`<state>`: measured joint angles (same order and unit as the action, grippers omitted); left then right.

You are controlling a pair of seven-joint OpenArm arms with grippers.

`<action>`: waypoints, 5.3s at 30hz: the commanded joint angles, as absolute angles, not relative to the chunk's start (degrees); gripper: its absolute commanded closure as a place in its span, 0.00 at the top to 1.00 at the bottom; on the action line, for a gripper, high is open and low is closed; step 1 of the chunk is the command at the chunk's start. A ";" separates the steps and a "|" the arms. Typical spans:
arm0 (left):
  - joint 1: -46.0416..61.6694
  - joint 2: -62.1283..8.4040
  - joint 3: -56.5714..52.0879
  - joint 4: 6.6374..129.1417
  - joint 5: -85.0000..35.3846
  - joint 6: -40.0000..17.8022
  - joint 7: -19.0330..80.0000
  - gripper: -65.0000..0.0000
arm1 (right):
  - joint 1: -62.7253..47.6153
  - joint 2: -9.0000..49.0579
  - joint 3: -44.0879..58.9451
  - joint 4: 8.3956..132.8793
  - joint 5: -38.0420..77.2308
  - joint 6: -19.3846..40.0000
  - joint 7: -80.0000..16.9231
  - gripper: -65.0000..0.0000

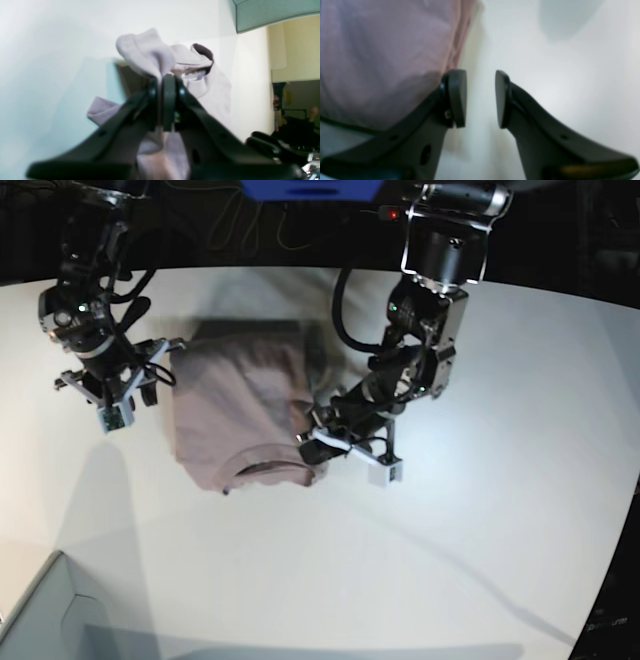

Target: Layout the t-shirt on the table in an organized manner, then fold the t-shirt properly

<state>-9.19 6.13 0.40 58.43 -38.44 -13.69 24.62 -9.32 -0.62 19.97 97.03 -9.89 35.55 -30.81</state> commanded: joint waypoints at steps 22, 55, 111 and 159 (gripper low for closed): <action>-2.77 0.13 0.75 67.03 -50.42 -14.64 32.75 0.80 | -8.04 -1.63 13.23 89.80 -8.57 35.56 -29.23 0.08; -13.23 2.24 18.15 53.14 -50.42 -5.05 17.71 0.81 | -9.27 -1.27 13.49 89.98 -8.57 35.56 -29.23 0.08; -3.74 -11.47 17.80 69.41 -60.53 8.04 20.62 0.81 | -8.57 -0.75 13.23 90.15 -8.66 35.56 -29.23 0.08; 41.80 -6.64 -16.48 73.63 -15.78 7.43 20.88 0.00 | -31.69 -1.63 30.55 75.47 -5.23 35.65 -29.14 0.08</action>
